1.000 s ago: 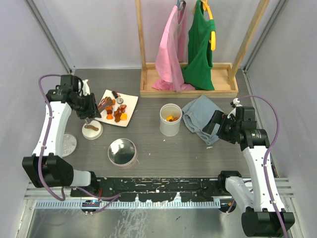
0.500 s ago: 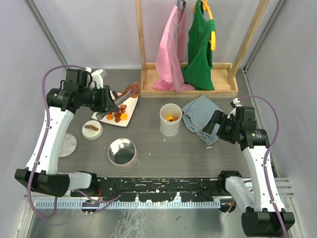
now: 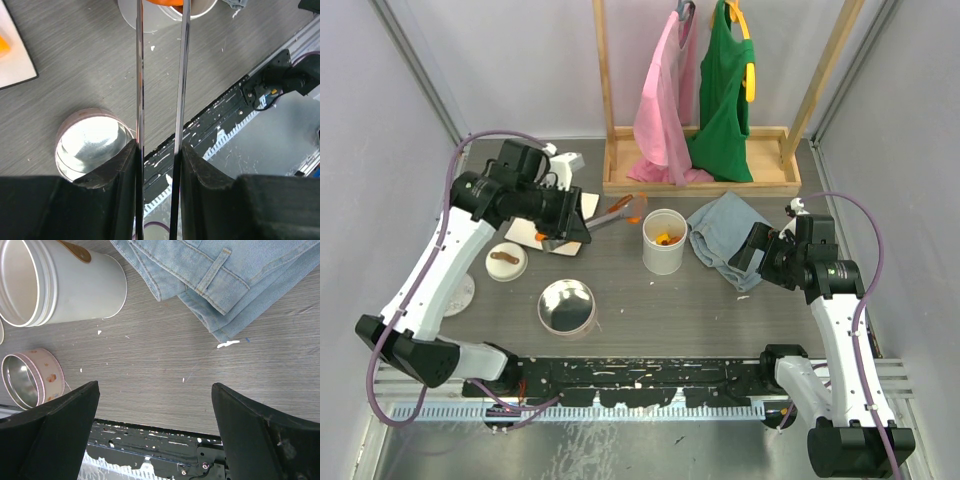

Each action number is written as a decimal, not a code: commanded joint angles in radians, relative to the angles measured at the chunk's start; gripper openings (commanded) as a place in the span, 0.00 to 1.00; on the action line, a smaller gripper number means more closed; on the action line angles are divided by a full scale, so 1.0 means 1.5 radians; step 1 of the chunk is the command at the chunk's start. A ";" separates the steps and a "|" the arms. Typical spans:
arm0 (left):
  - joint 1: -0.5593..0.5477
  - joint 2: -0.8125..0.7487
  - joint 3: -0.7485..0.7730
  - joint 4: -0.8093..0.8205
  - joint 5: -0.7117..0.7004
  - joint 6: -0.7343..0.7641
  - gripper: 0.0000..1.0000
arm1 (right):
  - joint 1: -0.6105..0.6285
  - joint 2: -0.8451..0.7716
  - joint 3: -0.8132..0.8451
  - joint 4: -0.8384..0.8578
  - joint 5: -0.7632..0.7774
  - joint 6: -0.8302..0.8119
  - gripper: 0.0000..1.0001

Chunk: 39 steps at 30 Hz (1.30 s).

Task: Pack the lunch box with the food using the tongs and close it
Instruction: Place the fake food in the packing box.

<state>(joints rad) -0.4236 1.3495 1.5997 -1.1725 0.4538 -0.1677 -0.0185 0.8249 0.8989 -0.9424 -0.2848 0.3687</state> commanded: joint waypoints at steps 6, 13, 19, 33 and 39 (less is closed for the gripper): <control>-0.081 0.026 0.026 0.046 0.024 -0.010 0.26 | 0.004 -0.005 0.007 0.024 0.005 -0.001 0.99; -0.116 0.048 0.035 0.060 0.005 -0.019 0.26 | 0.004 -0.011 0.004 0.024 0.006 -0.001 0.99; -0.129 0.061 0.041 0.064 -0.012 -0.022 0.27 | 0.004 -0.011 0.003 0.024 0.006 -0.001 0.99; -0.137 0.087 0.051 0.080 -0.026 -0.031 0.33 | 0.004 -0.013 0.000 0.025 0.007 -0.001 0.99; -0.138 0.097 0.050 0.079 -0.016 -0.033 0.34 | 0.005 -0.015 -0.002 0.025 0.008 0.000 0.99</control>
<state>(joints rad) -0.6239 1.5009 1.6283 -1.1103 0.4057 -0.2131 -0.0185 0.8238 0.8982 -0.9421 -0.2848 0.3687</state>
